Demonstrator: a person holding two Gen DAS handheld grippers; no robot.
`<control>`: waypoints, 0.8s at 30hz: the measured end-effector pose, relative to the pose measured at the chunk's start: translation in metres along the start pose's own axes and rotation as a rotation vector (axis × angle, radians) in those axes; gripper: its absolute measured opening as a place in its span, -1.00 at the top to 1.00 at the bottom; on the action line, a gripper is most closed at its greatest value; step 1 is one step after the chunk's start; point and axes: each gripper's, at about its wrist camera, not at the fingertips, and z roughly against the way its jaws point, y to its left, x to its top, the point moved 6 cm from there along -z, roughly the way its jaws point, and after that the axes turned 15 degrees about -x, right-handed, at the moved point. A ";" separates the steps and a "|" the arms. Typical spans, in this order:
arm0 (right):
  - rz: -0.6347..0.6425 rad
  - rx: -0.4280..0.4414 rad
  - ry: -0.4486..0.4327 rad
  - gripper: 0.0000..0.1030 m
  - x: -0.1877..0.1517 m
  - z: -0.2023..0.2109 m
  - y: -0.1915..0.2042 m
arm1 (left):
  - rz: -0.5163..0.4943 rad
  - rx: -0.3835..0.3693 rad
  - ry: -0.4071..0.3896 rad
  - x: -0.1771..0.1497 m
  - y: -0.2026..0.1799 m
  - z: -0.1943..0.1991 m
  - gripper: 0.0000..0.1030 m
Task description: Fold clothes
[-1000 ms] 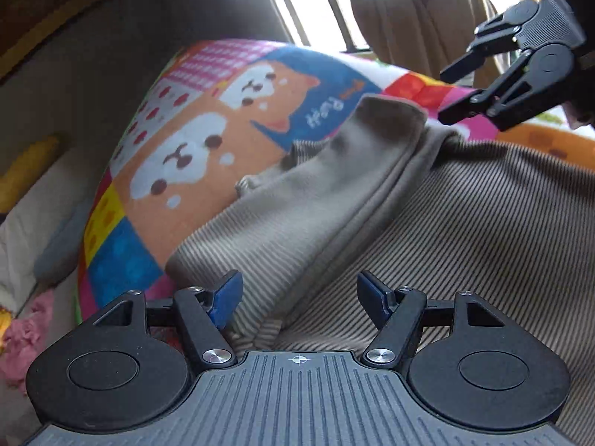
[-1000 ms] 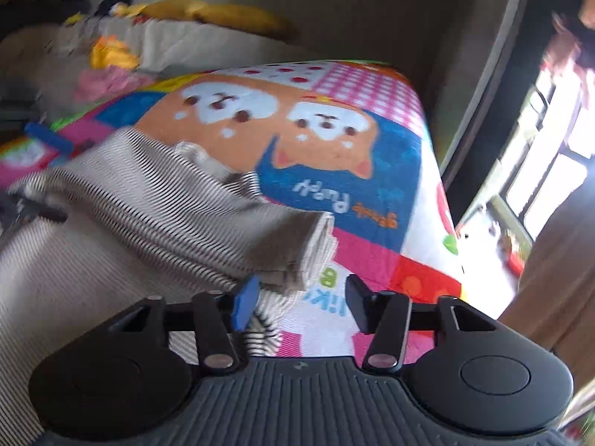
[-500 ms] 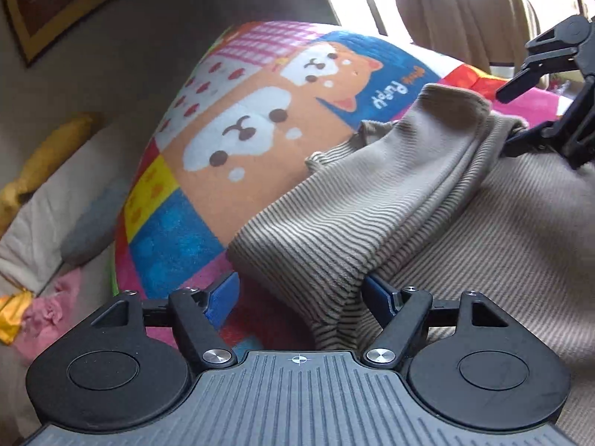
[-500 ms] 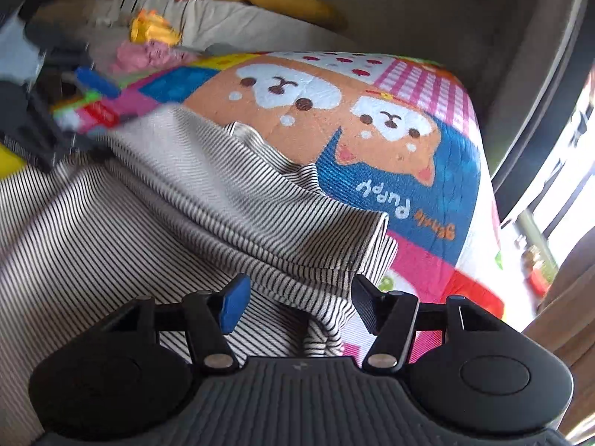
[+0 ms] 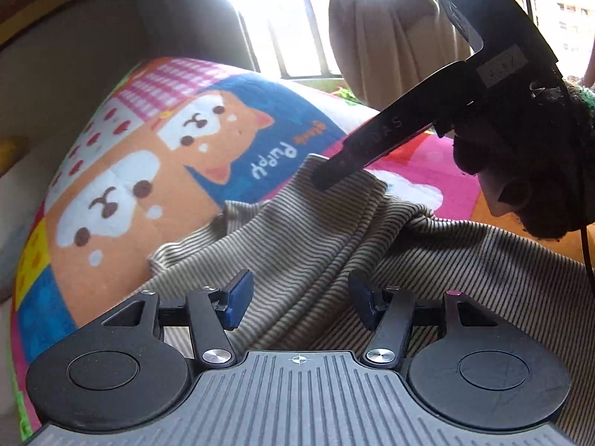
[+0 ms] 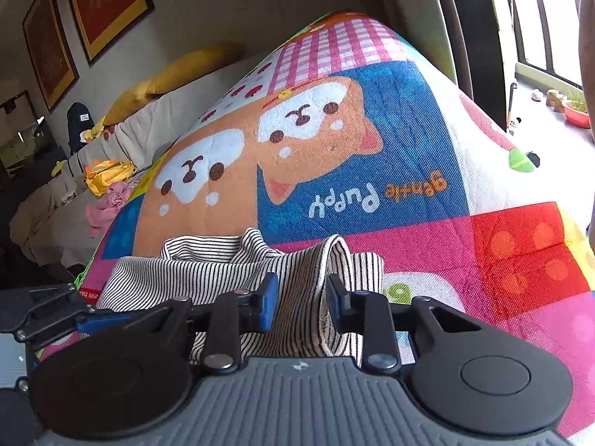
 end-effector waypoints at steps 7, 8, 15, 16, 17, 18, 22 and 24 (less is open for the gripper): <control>-0.022 0.040 0.004 0.75 -0.010 0.002 -0.005 | -0.011 -0.017 0.031 -0.001 -0.001 -0.027 0.01; -0.024 0.044 0.004 0.75 -0.010 0.003 -0.005 | -0.011 -0.026 0.031 -0.001 -0.001 -0.028 0.13; -0.103 0.099 -0.012 0.77 -0.002 0.014 -0.007 | 0.100 -0.136 -0.076 0.014 0.007 -0.007 -0.10; -0.108 0.107 -0.019 0.77 0.002 0.017 -0.006 | 0.072 -0.108 -0.060 0.015 0.006 -0.010 -0.10; -0.111 0.114 -0.027 0.77 0.005 0.020 -0.005 | 0.052 -0.087 -0.039 0.014 0.005 -0.014 -0.10; -0.099 0.109 -0.037 0.77 0.007 0.022 -0.003 | 0.037 -0.068 -0.015 0.013 0.004 -0.018 -0.10; -0.039 0.061 -0.048 0.77 0.008 0.022 0.001 | 0.070 -0.063 0.024 0.002 0.009 -0.027 -0.14; 0.021 0.019 -0.046 0.75 0.001 0.020 0.003 | 0.076 -0.066 0.029 0.000 0.010 -0.027 -0.14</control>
